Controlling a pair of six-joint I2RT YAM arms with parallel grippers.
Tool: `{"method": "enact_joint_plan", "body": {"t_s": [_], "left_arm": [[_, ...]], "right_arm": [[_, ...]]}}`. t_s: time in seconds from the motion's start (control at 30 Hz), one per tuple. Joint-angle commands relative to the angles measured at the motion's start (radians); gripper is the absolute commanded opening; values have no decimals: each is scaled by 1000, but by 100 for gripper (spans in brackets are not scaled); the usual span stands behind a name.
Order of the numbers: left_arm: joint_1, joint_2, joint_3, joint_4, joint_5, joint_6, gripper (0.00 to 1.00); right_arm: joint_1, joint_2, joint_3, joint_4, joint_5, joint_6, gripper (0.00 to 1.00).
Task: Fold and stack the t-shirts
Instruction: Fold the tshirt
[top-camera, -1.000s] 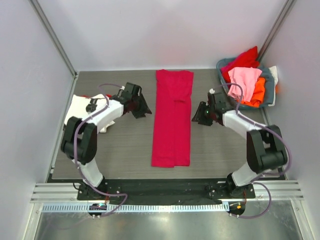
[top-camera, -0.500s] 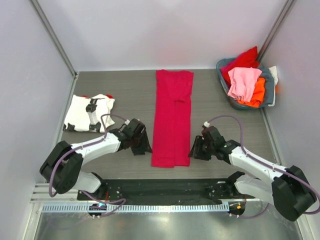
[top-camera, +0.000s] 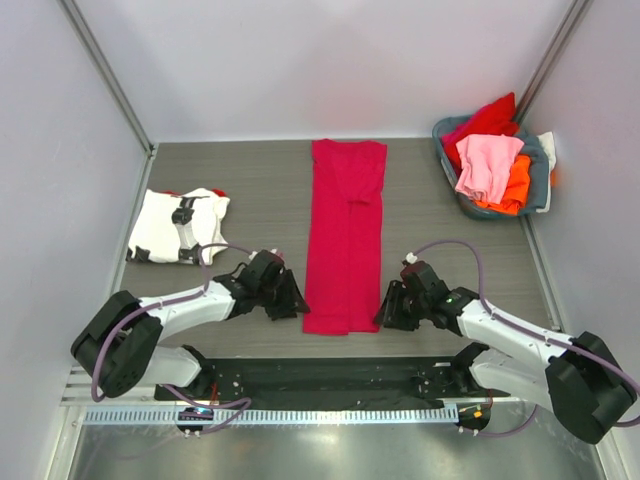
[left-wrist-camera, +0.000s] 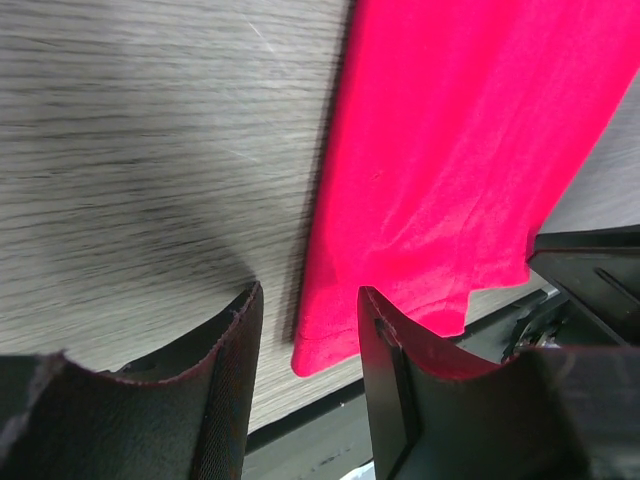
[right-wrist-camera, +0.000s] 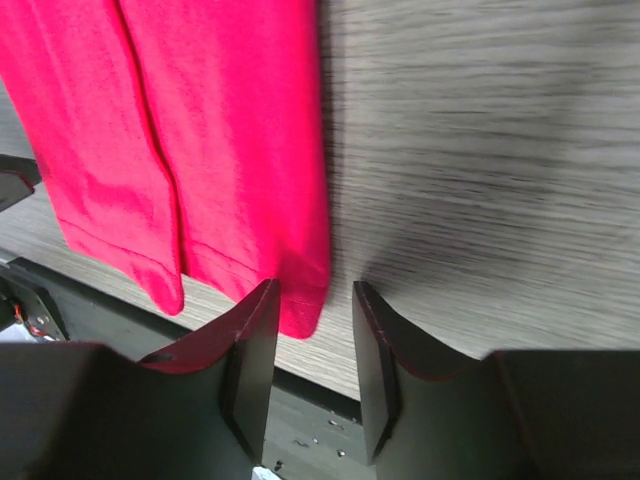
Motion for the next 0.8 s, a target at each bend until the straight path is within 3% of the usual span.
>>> {"method": "enact_joint_plan", "body": {"t_s": [0.0, 0.13, 0.23, 0.53, 0.77], "left_arm": [[-19, 9, -19, 23, 9, -12, 44], [-30, 5, -28, 23, 14, -15, 43], [-35, 0, -42, 19, 20, -16, 42], [-104, 18, -56, 11, 26, -46, 39], [-113, -43, -52, -64, -55, -46, 1]], "right_arm": [[21, 34, -6, 44, -9, 22, 40], [25, 37, -9, 44, -5, 23, 14], [25, 18, -12, 31, -3, 25, 4], [26, -6, -24, 16, 8, 27, 1], [26, -33, -14, -16, 34, 27, 1]]}}
